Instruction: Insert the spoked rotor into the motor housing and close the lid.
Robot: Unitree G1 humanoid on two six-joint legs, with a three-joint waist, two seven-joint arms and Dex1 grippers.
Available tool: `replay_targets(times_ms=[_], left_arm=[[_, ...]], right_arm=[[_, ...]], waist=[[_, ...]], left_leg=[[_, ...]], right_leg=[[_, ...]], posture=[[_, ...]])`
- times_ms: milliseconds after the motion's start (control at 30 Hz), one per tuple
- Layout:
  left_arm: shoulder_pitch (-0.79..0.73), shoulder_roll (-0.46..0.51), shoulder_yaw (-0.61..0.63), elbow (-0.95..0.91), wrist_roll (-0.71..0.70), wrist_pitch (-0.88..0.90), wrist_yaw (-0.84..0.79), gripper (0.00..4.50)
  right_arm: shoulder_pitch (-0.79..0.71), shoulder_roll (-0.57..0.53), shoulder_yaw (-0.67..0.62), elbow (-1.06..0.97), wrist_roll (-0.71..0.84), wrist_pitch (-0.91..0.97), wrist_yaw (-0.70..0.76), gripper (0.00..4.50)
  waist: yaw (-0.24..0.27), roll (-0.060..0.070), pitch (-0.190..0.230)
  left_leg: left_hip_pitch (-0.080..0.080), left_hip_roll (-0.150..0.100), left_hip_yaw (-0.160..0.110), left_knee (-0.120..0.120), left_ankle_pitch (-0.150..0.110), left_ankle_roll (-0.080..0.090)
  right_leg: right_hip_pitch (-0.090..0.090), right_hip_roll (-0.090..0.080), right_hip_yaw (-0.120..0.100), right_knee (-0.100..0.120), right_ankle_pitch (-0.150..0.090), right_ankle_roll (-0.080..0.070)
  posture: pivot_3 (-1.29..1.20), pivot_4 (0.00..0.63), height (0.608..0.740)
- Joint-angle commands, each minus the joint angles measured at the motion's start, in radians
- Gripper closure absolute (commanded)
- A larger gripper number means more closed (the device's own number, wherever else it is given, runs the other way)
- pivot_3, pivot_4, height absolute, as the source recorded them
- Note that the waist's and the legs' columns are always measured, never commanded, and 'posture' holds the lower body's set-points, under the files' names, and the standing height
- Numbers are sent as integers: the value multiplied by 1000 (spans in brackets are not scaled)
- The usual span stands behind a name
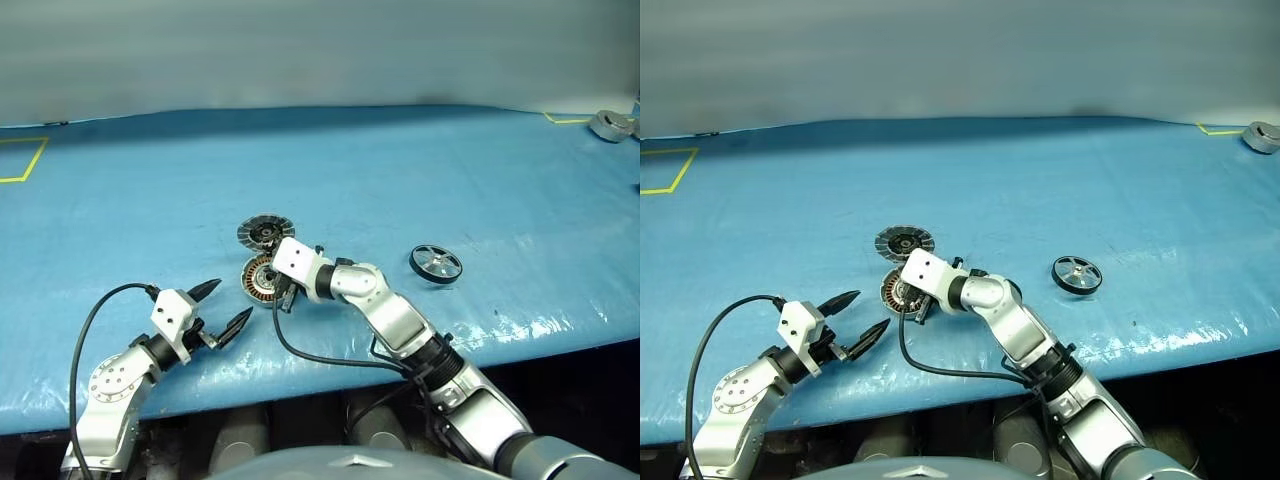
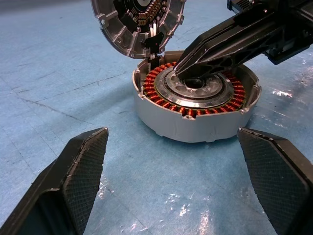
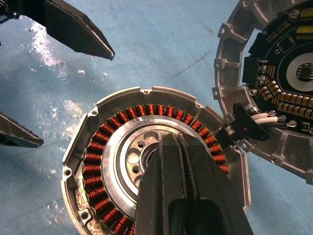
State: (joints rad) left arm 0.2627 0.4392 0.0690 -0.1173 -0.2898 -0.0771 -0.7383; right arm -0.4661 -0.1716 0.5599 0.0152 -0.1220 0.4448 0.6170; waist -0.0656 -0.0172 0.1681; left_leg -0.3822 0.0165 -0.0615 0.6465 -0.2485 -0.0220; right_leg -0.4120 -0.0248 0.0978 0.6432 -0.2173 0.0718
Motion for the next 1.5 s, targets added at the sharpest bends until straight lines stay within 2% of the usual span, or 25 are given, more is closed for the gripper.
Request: replay_targets(times_ms=[33, 367, 700, 1000, 1267, 1500], left_arm=[[2, -3, 4, -20, -4, -24, -1, 0], [3, -4, 6, -21, -1, -25, -1, 0], [2, -5, 7, -16, 0, -24, 2, 0], [0, -4, 9, -14, 0, -25, 2, 0], [-6, -5, 7, -10, 2, -27, 0, 0], [-5, -4, 7, -12, 5, -26, 3, 0]], right_arm=[[10, -39, 15, 10, -50, 20, 0, 4455], [-9, -48, 18, -20, -107, -32, -35, 4455], [-25, -50, 38, -1, -180, -170, -52, 4455], [-3, -9, -28, -62, -117, -188, -46, 4455], [8, -16, -12, -79, -126, -176, -14, 4455], [21, -9, -6, -13, -136, -181, -19, 4455]], waist=[[1, 0, 0], [3, 0, 0], [-1, 0, 0], [-3, -1, 1], [-3, -1, 1], [-3, -1, 1]], left_leg=[[0, 0, 0, 0, 0, 0], [0, 0, 0, 0, 0, 0], [-2, 0, 0, -1, 0, 0], [-2, 0, 0, -1, 0, 0], [-2, 0, 0, -1, 0, 0], [-2, 0, 0, -1, 0, 0]], right_leg=[[0, 0, 0, 0, 0, 0], [0, 0, 0, 0, 0, 0], [-3, 0, 0, 0, 0, 0], [-3, 0, 0, 0, 0, 0], [-3, 0, 0, 0, 0, 0], [-3, 0, 0, 0, 0, -1]], posture=[[0, 150, 740], [0, 150, 740], [0, 150, 740], [0, 150, 740], [0, 150, 740], [0, 150, 740]])
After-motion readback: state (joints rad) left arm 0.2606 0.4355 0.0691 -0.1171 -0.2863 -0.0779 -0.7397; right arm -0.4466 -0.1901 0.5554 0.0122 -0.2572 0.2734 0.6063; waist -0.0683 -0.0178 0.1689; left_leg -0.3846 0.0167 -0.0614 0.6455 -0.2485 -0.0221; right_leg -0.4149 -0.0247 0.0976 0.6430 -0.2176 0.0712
